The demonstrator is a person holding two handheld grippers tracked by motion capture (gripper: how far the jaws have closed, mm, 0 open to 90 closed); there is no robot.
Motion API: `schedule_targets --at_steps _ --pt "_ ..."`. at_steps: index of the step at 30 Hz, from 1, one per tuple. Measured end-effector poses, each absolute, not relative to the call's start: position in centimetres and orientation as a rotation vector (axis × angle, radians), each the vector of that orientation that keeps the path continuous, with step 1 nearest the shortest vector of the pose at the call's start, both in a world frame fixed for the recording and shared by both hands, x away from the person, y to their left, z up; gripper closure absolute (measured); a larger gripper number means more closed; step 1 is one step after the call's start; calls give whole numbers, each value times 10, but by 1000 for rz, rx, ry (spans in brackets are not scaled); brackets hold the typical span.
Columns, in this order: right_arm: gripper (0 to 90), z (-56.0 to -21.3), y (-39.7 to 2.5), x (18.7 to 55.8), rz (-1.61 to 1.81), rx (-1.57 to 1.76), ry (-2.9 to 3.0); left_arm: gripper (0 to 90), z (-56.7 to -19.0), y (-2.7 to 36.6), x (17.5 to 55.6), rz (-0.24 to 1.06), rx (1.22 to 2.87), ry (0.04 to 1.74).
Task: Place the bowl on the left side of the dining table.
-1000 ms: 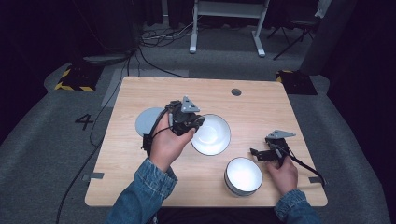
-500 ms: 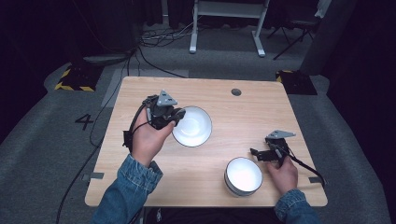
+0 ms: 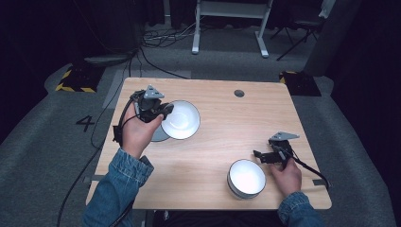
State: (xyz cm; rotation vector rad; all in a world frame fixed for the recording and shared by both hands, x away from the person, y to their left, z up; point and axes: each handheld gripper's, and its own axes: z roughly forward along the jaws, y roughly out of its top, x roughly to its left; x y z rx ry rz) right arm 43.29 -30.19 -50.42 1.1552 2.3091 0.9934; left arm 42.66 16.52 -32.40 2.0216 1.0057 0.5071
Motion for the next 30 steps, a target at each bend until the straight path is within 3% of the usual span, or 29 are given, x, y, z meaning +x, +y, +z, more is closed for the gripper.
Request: schedule_targets --at_steps 30 --pt "98 -504 -302 433 993 1156 2308 803 -367 211 499 509 1948 1204"
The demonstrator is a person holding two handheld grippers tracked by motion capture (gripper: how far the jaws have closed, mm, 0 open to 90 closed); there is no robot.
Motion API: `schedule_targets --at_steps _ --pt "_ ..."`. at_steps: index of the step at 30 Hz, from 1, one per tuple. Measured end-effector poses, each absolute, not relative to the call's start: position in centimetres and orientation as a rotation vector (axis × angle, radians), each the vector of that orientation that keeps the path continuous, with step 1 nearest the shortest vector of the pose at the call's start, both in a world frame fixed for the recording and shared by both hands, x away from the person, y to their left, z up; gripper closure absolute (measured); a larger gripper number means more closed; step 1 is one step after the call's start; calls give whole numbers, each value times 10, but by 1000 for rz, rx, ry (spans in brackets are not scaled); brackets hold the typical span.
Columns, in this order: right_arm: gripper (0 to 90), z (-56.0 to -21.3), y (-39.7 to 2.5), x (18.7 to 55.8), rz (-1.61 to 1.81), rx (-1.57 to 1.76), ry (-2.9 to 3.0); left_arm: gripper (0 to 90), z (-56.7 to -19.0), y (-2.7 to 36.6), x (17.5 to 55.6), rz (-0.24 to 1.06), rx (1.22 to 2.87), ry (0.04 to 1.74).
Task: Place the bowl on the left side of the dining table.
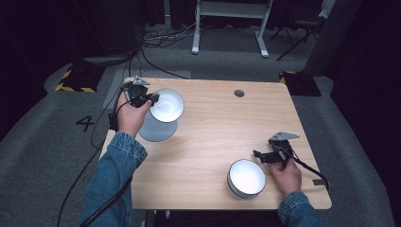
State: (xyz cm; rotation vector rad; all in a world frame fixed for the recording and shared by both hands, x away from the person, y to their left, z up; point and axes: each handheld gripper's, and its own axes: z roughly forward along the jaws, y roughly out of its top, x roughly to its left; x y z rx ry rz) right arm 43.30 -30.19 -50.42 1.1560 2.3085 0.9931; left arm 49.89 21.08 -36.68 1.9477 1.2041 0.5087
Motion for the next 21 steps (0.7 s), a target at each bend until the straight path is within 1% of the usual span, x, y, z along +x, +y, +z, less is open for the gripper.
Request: schedule_targets --at_steps 4,10,21 --pt "98 -504 -302 433 993 1157 2308 803 -379 217 506 498 1964 1236" --pt "98 -504 -302 433 993 1157 2308 803 -394 229 516 477 1947 1290" --pt "98 -504 -302 433 992 1162 2304 803 -424 242 523 442 1959 1364"
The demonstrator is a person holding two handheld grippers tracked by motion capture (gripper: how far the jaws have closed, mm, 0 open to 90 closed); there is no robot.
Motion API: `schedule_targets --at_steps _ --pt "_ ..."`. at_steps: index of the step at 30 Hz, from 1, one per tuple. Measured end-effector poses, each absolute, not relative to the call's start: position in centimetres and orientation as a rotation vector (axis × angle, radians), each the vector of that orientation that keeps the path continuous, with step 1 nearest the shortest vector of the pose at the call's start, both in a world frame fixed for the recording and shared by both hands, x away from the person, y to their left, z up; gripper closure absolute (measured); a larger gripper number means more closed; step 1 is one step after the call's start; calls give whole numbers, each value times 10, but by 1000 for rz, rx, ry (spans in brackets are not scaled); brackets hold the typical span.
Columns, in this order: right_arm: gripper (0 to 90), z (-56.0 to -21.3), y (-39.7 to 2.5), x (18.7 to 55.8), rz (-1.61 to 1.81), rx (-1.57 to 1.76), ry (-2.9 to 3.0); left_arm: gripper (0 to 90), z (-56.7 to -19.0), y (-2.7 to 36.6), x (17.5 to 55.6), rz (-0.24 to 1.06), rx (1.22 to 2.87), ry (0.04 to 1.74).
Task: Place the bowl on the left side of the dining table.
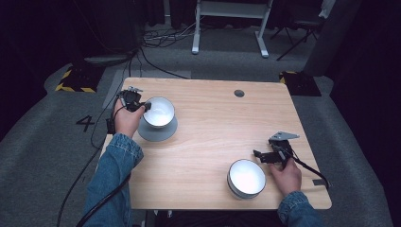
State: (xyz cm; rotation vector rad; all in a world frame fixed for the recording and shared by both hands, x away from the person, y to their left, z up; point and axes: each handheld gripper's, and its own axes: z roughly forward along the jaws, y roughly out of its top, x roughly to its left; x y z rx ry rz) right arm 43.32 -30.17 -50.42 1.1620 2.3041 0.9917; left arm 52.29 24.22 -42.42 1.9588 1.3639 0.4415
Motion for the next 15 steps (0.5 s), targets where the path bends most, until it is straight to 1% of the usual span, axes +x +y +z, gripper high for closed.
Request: schedule_targets --at_steps 15 --pt "98 -504 -301 433 992 1167 2300 803 -444 242 530 380 1988 1425"
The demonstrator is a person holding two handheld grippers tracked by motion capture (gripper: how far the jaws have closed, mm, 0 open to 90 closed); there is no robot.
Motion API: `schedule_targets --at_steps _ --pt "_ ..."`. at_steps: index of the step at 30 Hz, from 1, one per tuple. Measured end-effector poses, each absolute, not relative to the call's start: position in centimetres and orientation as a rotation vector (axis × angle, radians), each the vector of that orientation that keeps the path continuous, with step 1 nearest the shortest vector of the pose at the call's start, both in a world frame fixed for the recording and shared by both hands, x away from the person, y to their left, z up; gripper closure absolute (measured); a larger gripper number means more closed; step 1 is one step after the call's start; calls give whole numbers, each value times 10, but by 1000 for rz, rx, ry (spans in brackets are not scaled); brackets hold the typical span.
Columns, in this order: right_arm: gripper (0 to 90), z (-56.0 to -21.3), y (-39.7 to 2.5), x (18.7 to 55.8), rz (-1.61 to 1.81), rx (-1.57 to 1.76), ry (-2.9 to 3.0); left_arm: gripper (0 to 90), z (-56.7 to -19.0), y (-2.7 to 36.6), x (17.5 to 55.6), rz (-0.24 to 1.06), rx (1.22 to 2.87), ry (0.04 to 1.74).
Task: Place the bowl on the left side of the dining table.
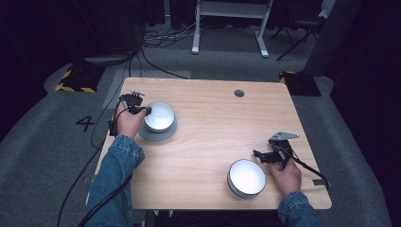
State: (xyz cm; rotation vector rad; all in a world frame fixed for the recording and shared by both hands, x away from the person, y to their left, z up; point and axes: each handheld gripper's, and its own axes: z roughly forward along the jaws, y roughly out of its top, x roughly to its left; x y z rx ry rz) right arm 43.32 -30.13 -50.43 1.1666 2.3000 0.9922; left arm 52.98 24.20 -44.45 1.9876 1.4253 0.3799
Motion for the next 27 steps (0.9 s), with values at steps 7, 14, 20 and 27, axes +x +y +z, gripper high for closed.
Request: schedule_targets --at_steps 7,14,20,27 --pt "98 -504 -301 433 993 1167 2300 804 -449 246 531 321 1954 1447" --pt "98 -504 -301 433 993 1167 2300 813 -452 248 533 348 1973 1477" --pt "98 -504 -301 433 993 1167 2300 817 -456 251 532 351 1969 1513" --pt "98 -504 -301 433 993 1167 2300 727 -449 251 529 388 1949 1504"
